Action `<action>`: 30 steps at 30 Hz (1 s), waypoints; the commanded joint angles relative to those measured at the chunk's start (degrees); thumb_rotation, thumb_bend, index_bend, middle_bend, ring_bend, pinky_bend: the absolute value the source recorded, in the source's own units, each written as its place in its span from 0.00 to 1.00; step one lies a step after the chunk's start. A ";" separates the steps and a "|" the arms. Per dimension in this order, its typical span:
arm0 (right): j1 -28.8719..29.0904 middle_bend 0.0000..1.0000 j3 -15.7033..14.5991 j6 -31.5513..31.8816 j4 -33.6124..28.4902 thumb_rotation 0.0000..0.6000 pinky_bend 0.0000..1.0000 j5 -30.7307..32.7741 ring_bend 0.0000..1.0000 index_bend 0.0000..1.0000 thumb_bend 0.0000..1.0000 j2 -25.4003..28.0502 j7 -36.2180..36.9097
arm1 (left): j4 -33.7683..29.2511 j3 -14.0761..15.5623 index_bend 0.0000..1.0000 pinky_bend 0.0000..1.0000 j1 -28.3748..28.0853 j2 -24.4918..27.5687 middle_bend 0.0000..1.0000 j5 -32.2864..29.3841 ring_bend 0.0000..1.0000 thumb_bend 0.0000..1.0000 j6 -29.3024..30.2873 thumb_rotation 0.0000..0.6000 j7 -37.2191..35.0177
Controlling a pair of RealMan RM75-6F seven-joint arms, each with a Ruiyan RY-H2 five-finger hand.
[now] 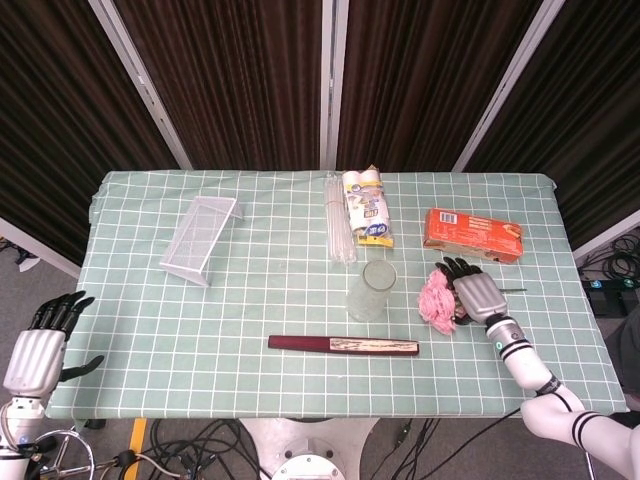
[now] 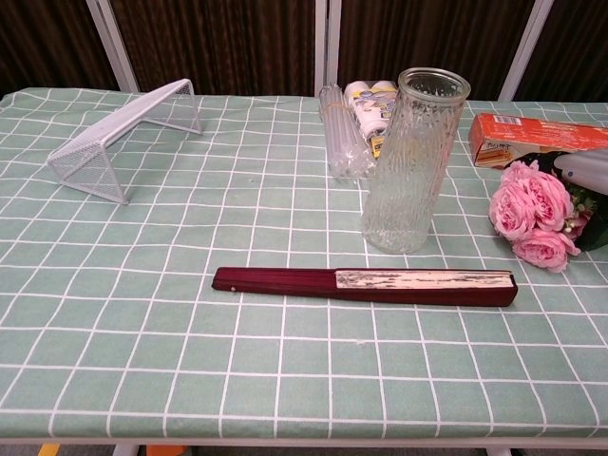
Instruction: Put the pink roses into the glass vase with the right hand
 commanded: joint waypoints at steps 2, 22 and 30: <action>0.12 0.10 0.30 0.40 0.13 1.00 0.41 0.46 0.07 0.06 0.10 -0.47 -0.36 | 0.13 -0.04 0.17 0.13 0.10 0.02 0.10 -0.21 0.09 0.00 -0.03 1.00 -0.22; -2.34 0.40 3.90 12.75 -12.44 1.00 0.60 -2.02 0.33 0.56 0.17 11.45 8.51 | -0.15 0.16 0.18 0.13 -0.08 0.13 0.10 -0.21 0.09 0.00 -0.84 1.00 0.33; -3.98 0.40 11.27 19.71 -33.69 1.00 0.60 0.27 0.33 0.56 0.17 27.15 9.85 | -1.16 0.26 0.18 0.13 -0.48 0.29 0.10 0.03 0.09 0.00 -1.43 1.00 1.71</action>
